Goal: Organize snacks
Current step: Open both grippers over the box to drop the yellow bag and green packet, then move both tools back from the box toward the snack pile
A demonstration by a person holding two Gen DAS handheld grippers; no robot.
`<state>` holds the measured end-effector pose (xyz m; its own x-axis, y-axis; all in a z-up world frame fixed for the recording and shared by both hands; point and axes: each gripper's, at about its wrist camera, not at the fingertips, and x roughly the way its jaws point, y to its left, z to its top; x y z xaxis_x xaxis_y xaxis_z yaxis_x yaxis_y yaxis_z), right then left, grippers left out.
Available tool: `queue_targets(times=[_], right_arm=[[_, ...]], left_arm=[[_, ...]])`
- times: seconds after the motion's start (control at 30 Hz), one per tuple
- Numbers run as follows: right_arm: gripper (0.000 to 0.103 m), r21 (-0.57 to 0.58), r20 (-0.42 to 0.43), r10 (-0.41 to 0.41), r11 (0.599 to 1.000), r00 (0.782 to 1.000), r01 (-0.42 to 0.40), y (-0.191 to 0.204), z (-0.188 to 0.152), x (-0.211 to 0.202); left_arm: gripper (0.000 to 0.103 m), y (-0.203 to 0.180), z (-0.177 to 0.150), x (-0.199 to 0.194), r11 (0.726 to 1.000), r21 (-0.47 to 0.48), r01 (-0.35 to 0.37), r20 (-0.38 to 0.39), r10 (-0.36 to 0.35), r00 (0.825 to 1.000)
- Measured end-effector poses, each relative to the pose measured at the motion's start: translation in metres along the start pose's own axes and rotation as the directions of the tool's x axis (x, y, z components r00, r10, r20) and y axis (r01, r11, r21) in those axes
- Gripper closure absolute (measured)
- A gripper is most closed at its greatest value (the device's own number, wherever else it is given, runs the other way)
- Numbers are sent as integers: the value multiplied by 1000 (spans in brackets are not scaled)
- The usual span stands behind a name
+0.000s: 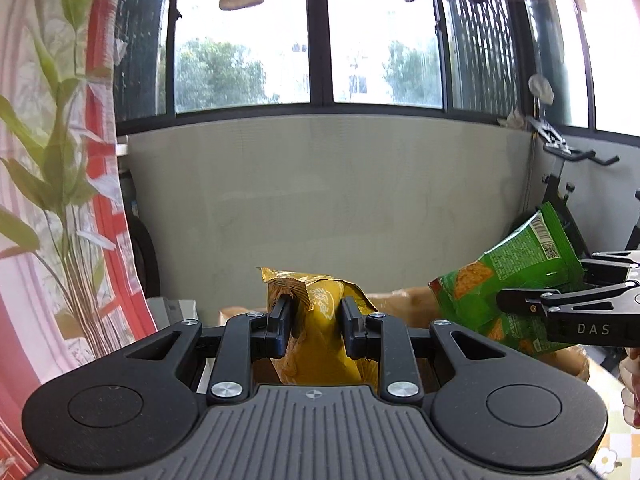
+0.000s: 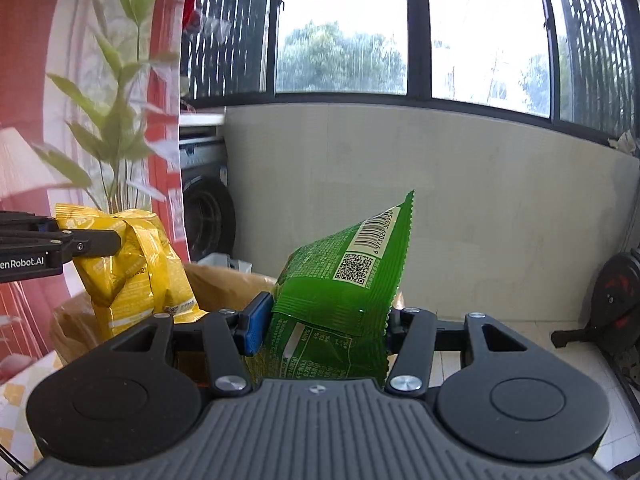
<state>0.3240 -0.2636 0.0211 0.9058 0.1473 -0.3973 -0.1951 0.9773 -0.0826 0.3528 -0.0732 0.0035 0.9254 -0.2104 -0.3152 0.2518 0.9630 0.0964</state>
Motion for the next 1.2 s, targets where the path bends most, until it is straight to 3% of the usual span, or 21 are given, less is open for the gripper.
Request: queue_targets(times=[0.33,0.37,0.43,0.53,0.63,1.2], right_arm=[[46,18,-114,9,1000,993,-7,2,-15,20],[44,23,-122,9,1000,992,-7,1,-15,21],[40,35,-129,6,999,992,-2,1,-14,19],[28,44,-123,14,999,992,-9,0,-12,13],[28,36,-117,12,999,993,-8,1,-12,4],[28,81,-73,29,996,997,-23,9,-33,-68]], left_arm=[[71,5,-20,24,1000,19,14,-100,-12,995],[67,6,-20,24,1000,20,15,-101,-13,995],[46,9,-19,22,1000,13,19,-103,-17,994],[41,11,-17,18,1000,-8,28,-97,-28,995],[37,10,-15,10,1000,-14,21,-92,-23,996],[35,9,-31,-59,999,-48,22,-70,-26,997]])
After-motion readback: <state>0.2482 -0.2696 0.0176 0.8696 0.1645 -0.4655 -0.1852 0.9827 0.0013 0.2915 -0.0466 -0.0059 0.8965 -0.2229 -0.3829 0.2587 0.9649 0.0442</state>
